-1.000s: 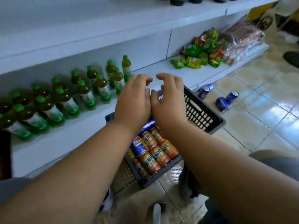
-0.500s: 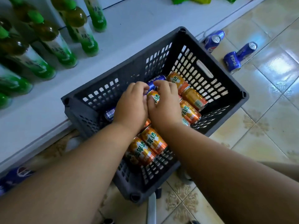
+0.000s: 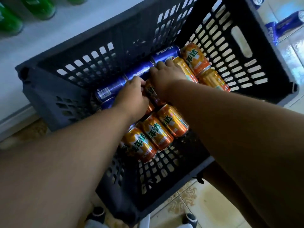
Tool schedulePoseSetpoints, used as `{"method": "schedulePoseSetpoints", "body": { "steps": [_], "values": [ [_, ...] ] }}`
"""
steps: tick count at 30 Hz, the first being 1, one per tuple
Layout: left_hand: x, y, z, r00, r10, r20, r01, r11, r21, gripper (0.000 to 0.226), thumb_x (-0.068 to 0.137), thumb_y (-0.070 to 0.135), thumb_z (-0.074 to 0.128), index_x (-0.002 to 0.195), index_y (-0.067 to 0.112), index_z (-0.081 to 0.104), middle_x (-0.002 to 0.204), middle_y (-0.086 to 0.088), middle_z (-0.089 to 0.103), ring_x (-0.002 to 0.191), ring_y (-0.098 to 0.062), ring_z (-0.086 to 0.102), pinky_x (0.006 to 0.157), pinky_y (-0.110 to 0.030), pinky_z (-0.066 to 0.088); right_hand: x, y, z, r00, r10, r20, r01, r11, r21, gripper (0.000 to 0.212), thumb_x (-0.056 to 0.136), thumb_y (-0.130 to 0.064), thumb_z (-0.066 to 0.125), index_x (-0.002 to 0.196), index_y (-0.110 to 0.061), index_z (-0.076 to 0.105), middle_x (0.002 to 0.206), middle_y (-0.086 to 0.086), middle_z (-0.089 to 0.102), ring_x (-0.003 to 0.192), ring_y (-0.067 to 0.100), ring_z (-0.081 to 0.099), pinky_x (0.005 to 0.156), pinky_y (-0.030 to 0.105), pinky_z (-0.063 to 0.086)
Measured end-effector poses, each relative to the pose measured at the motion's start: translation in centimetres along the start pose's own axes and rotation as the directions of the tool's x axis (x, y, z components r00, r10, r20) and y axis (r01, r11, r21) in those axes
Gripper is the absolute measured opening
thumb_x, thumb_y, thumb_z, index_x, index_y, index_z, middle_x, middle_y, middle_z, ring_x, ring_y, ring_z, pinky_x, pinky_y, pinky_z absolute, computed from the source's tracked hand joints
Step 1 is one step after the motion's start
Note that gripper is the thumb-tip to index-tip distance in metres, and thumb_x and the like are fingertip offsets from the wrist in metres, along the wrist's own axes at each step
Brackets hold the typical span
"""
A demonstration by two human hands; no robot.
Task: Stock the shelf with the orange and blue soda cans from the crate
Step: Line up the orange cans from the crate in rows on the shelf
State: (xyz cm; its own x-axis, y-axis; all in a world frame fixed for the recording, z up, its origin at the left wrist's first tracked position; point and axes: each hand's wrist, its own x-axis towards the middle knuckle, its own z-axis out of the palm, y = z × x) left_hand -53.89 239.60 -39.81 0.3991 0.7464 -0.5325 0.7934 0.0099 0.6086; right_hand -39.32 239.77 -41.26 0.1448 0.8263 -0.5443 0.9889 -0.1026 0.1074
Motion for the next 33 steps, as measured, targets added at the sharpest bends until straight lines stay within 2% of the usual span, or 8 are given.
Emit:
{"method": "schedulePoseSetpoints", "body": {
  "steps": [5,8,13,17,20,24,27,33],
  "values": [
    [-0.4,0.3,-0.9,0.999,-0.051,0.019,0.052,0.997,-0.059,0.036,0.09,0.013,0.053,0.125,0.023,0.049,0.124,0.001,0.058,0.107,-0.022,0.058,0.091,-0.04,0.051,-0.6,-0.8,0.0,0.993,0.071,-0.097,-0.047,0.971,0.235,0.045,0.095,-0.017,0.055,0.136,-0.014,0.037,0.138,0.018,0.038,0.124,0.038,0.042,0.098,0.047,0.044],
    [-1.5,1.2,-1.9,0.997,-0.066,-0.034,0.061,0.992,-0.114,0.031,0.094,0.016,0.052,0.124,0.021,0.051,0.122,0.002,0.06,0.106,-0.02,0.058,0.089,-0.036,0.049,-2.3,-0.3,-1.2,0.969,0.148,-0.198,-0.041,0.886,0.461,0.043,0.089,-0.022,0.065,0.124,-0.015,0.043,0.128,0.013,0.043,0.114,0.034,0.05,0.092,0.046,0.049],
    [-5.0,3.5,-6.1,0.951,-0.116,-0.287,0.08,0.988,-0.134,0.03,0.101,0.035,0.041,0.125,0.022,0.054,0.117,-0.001,0.06,0.104,-0.026,0.057,0.08,-0.031,0.039,-7.5,-1.6,-8.3,0.932,0.297,-0.21,0.066,0.431,0.9,0.049,0.077,-0.036,0.081,0.11,-0.022,0.047,0.108,0.001,0.059,0.093,0.018,0.063,0.08,0.038,0.059],
    [-9.2,6.0,-11.0,0.88,-0.206,-0.427,-0.039,0.866,-0.499,0.057,0.1,0.057,0.027,0.124,0.019,0.062,0.126,-0.009,0.064,0.119,-0.031,0.057,0.105,-0.038,0.041,-12.9,-4.8,-15.1,0.907,0.326,-0.267,0.25,0.095,0.964,0.058,0.07,-0.039,0.085,0.113,-0.019,0.052,0.099,0.002,0.065,0.086,0.018,0.069,0.075,0.04,0.06],
    [-13.7,7.6,-15.2,0.803,-0.236,-0.547,-0.142,0.816,-0.561,0.066,0.088,0.07,0.028,0.108,0.021,0.068,0.102,-0.003,0.069,0.097,-0.026,0.064,0.092,-0.035,0.048,-17.5,-7.3,-19.0,0.888,0.3,-0.348,0.372,-0.023,0.928,0.065,0.073,-0.049,0.081,0.123,-0.02,0.05,0.103,0.0,0.068,0.088,0.013,0.07,0.07,0.03,0.056],
    [-20.1,9.0,-20.2,0.706,-0.302,-0.64,-0.317,0.673,-0.668,0.056,0.082,0.065,0.034,0.073,0.019,0.065,0.092,-0.009,0.072,0.092,-0.031,0.069,0.087,-0.048,0.055,-22.8,-12.1,-22.8,0.836,0.242,-0.493,0.506,0.008,0.863,0.075,0.06,-0.061,0.075,0.122,-0.025,0.053,0.104,-0.005,0.071,0.094,0.012,0.071,0.084,0.043,0.059],
    [-24.4,9.1,-23.8,0.623,-0.37,-0.689,-0.419,0.586,-0.694,0.063,0.069,0.068,0.034,0.073,0.016,0.07,0.087,-0.01,0.074,0.088,-0.034,0.069,0.085,-0.053,0.056,-25.9,-15.5,-26.0,0.795,0.175,-0.58,0.584,0.032,0.811,0.059,0.078,-0.047,0.077,0.126,-0.021,0.055,0.104,-0.007,0.071,0.093,0.006,0.069,0.086,0.039,0.059],
    [-30.0,7.4,-31.1,0.501,-0.41,-0.762,-0.552,0.527,-0.646,0.055,0.087,0.059,0.035,0.075,0.018,0.069,0.081,-0.005,0.074,0.082,-0.028,0.071,0.082,-0.05,0.057,-28.7,-21.5,-32.5,0.708,0.015,-0.706,0.703,0.082,0.706,0.046,0.083,-0.045,0.075,0.121,-0.038,0.049,0.099,-0.013,0.068,0.088,0.003,0.069,0.083,0.037,0.06]
  ]
}}
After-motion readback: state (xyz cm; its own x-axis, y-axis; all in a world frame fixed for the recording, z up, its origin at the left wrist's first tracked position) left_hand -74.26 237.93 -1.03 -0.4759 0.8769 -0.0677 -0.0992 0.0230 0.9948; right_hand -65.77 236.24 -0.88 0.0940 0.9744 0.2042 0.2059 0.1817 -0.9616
